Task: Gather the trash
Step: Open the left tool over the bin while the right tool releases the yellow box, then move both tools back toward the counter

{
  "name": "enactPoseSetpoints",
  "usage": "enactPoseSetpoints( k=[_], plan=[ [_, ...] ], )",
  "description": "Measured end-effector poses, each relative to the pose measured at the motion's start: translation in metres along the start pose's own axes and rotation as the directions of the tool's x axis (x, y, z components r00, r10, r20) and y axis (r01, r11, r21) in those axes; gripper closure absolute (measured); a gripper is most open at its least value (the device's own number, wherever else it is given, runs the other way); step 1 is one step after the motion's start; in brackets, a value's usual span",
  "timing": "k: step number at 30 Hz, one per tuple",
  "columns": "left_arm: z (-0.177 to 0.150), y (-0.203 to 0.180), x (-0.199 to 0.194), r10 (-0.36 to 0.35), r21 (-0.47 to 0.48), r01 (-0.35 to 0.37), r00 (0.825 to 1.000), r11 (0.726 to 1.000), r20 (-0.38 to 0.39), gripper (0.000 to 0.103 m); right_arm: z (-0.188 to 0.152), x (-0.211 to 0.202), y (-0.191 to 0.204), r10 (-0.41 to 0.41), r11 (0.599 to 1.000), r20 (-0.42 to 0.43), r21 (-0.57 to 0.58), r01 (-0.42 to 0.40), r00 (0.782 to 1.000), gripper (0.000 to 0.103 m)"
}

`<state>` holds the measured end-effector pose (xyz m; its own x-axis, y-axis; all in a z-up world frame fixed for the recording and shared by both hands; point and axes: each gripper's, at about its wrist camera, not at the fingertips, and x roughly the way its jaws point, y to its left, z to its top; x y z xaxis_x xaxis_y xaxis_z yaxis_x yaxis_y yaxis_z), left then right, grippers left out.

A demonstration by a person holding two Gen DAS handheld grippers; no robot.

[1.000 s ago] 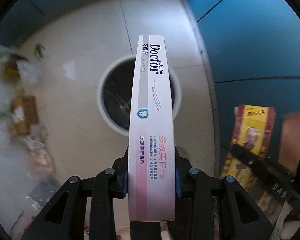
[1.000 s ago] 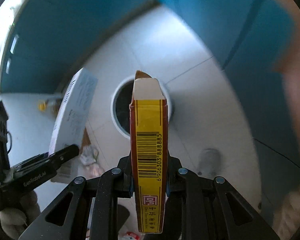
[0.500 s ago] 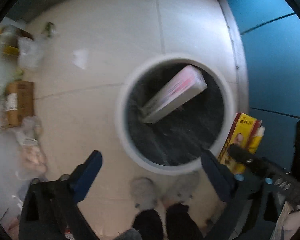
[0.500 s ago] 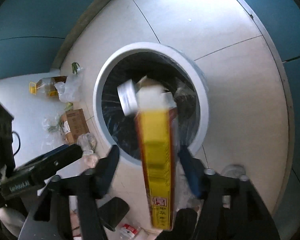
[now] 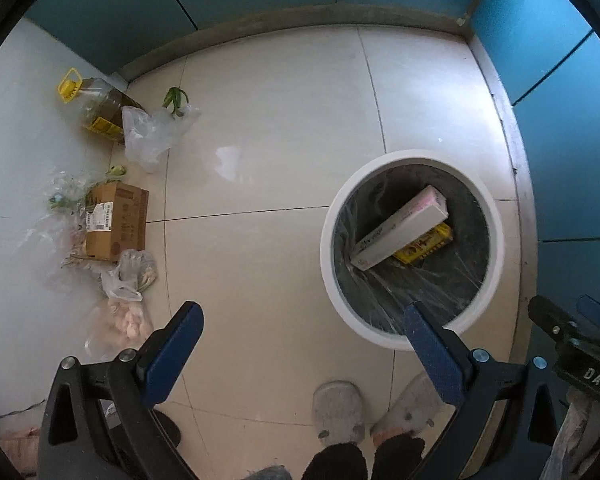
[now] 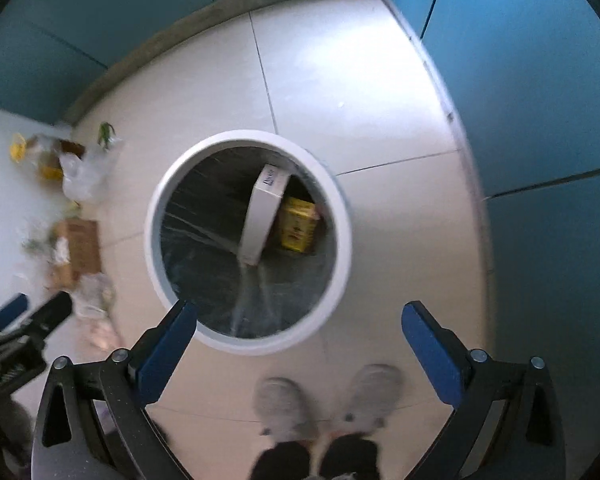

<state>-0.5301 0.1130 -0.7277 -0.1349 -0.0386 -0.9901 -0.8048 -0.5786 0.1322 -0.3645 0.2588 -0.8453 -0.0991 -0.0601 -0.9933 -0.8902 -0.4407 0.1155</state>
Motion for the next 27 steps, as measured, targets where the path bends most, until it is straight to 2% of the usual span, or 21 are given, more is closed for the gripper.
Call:
enactPoseSetpoints(
  k=[7,18,27],
  plan=[
    [-0.015,0.002,-0.064,-0.012,0.004,0.012,1.000,1.000,0.024,0.001,-0.020,-0.069,0.010,-0.048,0.998,0.039,-0.037,0.049,0.998,0.000],
    [-0.052,0.020,-0.202,-0.042,0.009,0.042,0.996,0.999,0.076,0.001,-0.064,-0.252,0.035,-0.053,0.993,0.174,-0.091,0.070,0.983,0.000],
    [-0.089,0.033,-0.314,-0.067,0.003,0.067,0.991,0.998,0.118,0.001,-0.114,-0.396,0.043,-0.024,0.995,0.221,-0.084,0.044,0.975,0.000]
  ],
)
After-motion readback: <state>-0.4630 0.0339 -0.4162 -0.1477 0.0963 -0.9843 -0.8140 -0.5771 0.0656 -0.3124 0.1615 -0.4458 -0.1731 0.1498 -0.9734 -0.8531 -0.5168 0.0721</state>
